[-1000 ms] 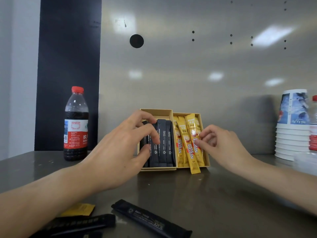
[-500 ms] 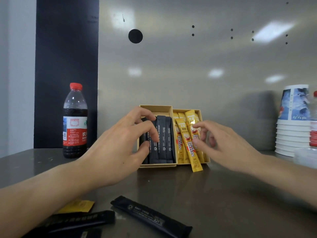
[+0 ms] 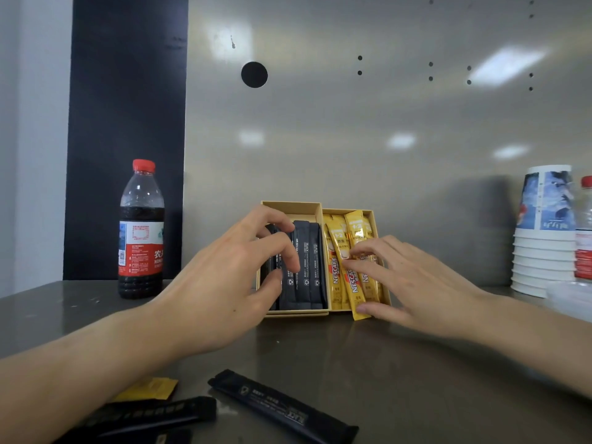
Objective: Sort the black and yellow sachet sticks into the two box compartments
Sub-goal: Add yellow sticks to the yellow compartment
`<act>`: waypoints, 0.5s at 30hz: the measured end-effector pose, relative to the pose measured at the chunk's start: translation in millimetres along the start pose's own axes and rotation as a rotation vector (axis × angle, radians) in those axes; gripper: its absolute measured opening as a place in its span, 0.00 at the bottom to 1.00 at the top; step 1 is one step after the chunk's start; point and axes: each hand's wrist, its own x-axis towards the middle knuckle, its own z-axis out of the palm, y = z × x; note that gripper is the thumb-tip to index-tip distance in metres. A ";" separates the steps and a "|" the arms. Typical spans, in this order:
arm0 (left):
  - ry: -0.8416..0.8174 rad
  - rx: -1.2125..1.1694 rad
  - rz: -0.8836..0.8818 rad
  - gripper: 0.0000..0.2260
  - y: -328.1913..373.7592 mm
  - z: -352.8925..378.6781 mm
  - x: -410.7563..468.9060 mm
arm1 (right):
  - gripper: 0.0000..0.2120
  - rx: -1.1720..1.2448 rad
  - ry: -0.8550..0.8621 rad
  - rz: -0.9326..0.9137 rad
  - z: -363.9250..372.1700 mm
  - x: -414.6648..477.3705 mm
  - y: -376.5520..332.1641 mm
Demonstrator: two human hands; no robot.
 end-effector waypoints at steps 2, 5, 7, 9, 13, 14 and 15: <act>-0.002 -0.002 -0.001 0.08 -0.3 -0.1 0.3 | 0.30 -0.011 -0.002 0.011 2.2 2.0 -2.6; -0.006 -0.005 -0.001 0.07 -1.1 -0.4 0.1 | 0.29 -0.020 0.009 0.031 4.0 5.6 -7.2; -0.006 -0.005 0.000 0.07 -1.5 -0.4 0.0 | 0.28 -0.020 0.011 0.053 4.7 7.1 -9.5; -0.005 -0.008 0.000 0.07 -1.8 -0.5 0.0 | 0.28 -0.022 0.018 0.064 6.1 7.3 -10.4; -0.012 -0.008 -0.007 0.07 -2.0 -0.1 0.2 | 0.29 -0.022 0.028 0.079 8.7 6.8 -9.4; -0.012 -0.007 -0.007 0.06 -2.0 0.3 0.3 | 0.29 -0.016 0.033 0.089 9.0 7.1 -9.3; -0.010 -0.006 -0.006 0.06 -2.1 0.4 0.3 | 0.30 -0.011 0.037 0.098 9.2 7.6 -9.2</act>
